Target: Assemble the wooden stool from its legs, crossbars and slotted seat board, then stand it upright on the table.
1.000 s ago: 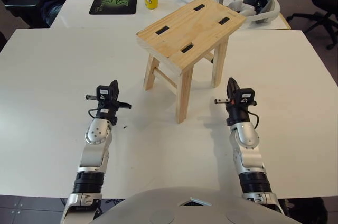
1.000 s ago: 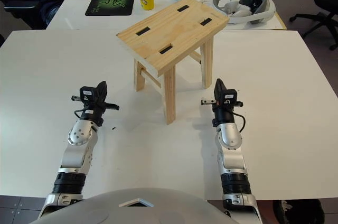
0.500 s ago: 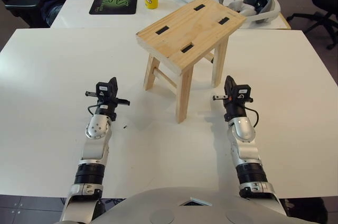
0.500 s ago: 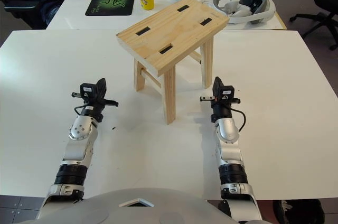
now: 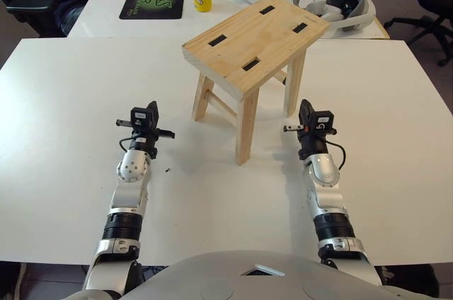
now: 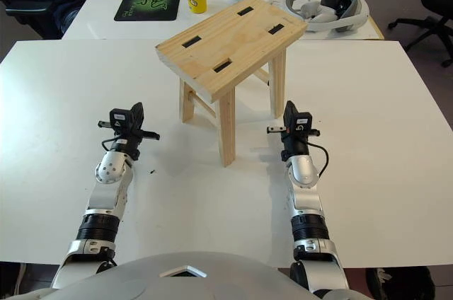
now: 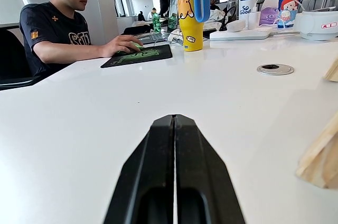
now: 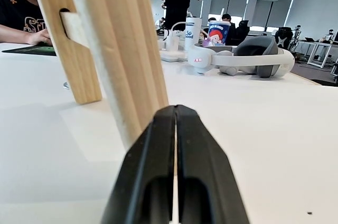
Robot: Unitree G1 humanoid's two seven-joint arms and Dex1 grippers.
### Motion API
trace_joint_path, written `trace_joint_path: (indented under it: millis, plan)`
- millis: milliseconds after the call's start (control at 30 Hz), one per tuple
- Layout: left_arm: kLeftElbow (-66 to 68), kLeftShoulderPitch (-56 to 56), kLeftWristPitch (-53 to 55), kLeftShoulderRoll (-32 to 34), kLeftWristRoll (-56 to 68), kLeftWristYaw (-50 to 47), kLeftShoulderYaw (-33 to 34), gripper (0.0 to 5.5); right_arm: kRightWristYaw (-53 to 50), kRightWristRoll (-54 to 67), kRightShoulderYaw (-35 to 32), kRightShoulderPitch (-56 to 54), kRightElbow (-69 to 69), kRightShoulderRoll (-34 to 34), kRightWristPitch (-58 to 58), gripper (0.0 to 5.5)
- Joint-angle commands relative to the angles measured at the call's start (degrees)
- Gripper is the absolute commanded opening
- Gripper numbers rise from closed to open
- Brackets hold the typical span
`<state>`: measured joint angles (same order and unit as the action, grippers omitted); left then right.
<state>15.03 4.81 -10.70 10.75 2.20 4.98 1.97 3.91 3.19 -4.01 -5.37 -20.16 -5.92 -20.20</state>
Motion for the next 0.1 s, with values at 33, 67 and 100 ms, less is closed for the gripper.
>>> trace_joint_path:
  millis: [33, 67, 100]
  plan:
    - [-0.30, 0.05, -0.06, -0.42, -0.47, -0.07, 0.33, 0.00, 0.54, -0.32, -0.08, -0.34, 0.03, -0.37, 0.14, 0.03]
    - [-0.48, -0.09, 0.00, -0.46, -0.50, -0.05, 0.34, 0.00, 0.60, -0.34, -0.08, -0.29, 0.10, -0.38, 0.19, 0.03]
    - [-0.58, -0.20, 0.07, -0.49, -0.54, -0.01, 0.36, 0.00, 0.63, -0.37, -0.08, -0.25, 0.15, -0.38, 0.27, 0.03]
